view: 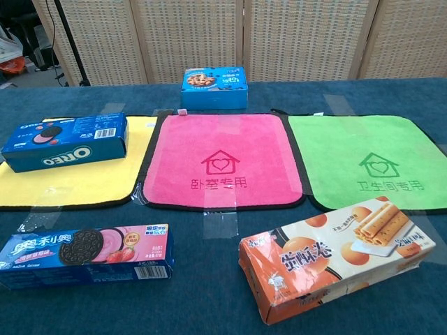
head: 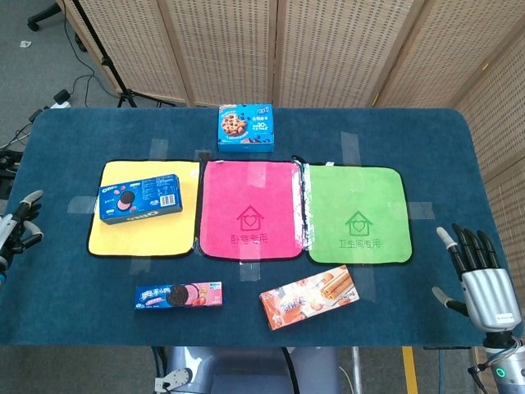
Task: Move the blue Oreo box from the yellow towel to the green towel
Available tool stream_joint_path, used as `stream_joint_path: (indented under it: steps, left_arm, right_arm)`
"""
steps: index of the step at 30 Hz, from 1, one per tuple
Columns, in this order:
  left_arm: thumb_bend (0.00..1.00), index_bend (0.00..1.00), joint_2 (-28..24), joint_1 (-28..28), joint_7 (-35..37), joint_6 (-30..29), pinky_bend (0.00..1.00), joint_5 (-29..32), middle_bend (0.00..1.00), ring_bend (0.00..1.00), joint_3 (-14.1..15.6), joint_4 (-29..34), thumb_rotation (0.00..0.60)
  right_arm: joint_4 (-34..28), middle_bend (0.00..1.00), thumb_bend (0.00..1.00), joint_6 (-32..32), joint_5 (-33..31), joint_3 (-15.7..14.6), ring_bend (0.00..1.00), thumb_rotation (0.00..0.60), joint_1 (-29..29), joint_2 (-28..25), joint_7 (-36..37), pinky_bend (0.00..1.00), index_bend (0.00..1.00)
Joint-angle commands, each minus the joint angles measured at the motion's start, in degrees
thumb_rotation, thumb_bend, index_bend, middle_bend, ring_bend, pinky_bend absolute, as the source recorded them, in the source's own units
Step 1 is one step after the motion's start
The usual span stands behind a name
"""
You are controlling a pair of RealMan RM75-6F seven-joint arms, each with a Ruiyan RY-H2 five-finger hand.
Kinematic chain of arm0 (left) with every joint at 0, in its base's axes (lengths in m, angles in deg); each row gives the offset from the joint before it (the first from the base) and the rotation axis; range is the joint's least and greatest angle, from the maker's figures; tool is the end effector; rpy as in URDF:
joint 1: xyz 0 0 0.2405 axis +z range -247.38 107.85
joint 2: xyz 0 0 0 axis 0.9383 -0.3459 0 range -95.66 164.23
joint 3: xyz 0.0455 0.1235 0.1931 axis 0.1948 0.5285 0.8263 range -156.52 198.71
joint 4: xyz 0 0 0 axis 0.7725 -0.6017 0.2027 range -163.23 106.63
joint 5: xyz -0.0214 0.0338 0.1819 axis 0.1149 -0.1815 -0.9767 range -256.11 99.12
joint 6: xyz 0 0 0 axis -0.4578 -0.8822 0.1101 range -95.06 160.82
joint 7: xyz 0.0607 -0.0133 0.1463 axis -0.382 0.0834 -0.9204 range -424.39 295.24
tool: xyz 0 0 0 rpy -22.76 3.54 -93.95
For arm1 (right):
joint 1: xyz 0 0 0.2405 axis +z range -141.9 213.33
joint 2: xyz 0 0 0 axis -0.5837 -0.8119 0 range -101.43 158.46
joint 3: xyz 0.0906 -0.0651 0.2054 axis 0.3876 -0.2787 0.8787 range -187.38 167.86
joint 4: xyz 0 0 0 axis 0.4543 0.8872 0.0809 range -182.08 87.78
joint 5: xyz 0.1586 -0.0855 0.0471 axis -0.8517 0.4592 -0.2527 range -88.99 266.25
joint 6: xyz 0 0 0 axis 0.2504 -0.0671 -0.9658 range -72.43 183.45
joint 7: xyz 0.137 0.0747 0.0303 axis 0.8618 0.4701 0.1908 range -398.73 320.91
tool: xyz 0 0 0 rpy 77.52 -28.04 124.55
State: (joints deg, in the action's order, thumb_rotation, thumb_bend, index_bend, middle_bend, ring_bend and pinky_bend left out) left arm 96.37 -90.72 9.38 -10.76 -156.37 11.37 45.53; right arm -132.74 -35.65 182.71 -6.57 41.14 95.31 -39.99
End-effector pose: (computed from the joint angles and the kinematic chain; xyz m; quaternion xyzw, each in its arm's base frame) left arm -0.3395 0.2944 0.1691 -0.3059 -0.7493 -0.4716 0.3502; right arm -0.2688 -0.1947 0.1735 0.6285 -0.2951 0.4229 0.5824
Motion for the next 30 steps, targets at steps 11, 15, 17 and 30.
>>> stream_joint_path:
  steps: [11,15,17,30]
  left_arm:
    - [1.0,0.0,9.54,-7.65,18.68,10.47,0.0,2.88,0.0,0.0,-3.99,-8.12,0.6]
    - [1.0,0.0,12.4,-8.09,17.87,12.23,0.0,6.43,0.0,0.0,-5.05,-10.92,0.6]
    - [1.0,0.0,13.07,-8.2,16.83,12.56,0.0,7.05,0.0,0.0,-5.45,-10.77,0.6]
    - [1.0,0.0,15.25,-9.73,6.22,13.74,0.0,11.83,0.0,0.0,-8.0,-5.21,0.6]
  right_arm:
    - [0.46,0.0,0.0,1.24,-1.66,0.55,0.0,0.6,0.37,-0.24,1.44,0.0,0.0]
    - [0.56,0.0,0.0,1.35,-1.84,0.59,0.0,0.6,0.4,-0.39,2.01,0.0,0.0]
    - [0.48,0.0,0.0,1.26,-1.74,0.57,0.0,0.6,0.4,-0.43,2.05,0.0,0.0]
    - [0.25,0.0,0.0,1.24,-1.81,0.51,0.0,0.6,0.35,-0.57,2.11,0.0,0.0]
